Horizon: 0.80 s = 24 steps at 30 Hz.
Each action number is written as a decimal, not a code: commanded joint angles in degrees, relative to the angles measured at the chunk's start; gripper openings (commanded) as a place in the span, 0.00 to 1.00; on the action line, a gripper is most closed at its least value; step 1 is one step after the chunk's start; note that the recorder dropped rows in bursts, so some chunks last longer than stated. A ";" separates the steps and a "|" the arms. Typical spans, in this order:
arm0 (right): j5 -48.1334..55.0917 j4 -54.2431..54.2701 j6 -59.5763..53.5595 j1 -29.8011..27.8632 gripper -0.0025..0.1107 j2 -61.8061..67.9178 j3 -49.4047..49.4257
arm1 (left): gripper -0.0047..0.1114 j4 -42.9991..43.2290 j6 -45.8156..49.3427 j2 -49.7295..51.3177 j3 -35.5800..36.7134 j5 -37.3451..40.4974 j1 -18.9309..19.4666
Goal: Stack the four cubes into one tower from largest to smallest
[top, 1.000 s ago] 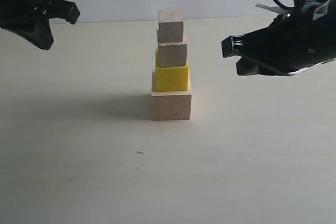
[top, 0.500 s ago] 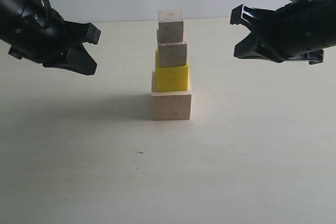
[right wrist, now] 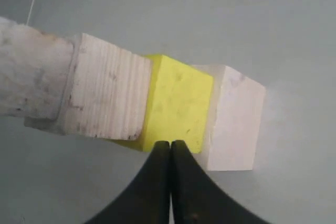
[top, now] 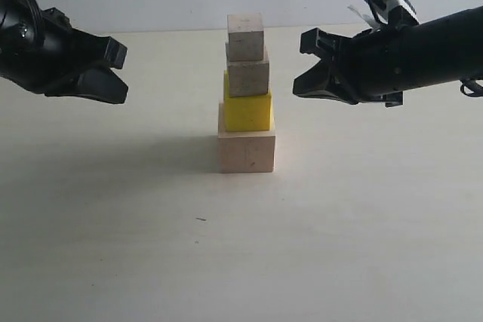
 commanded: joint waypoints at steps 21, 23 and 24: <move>20.54 16.96 -17.07 -7.21 0.02 8.17 -0.31 | 0.04 -25.35 23.35 -0.67 0.35 -4.24 -0.02; 20.26 17.20 -17.33 -7.21 0.02 8.56 -0.31 | 0.04 -25.35 23.50 -0.67 0.35 -3.48 -0.02; 20.37 17.44 -17.83 -7.21 0.02 8.80 -0.31 | 0.04 -25.35 23.50 -0.67 0.35 -3.35 -0.02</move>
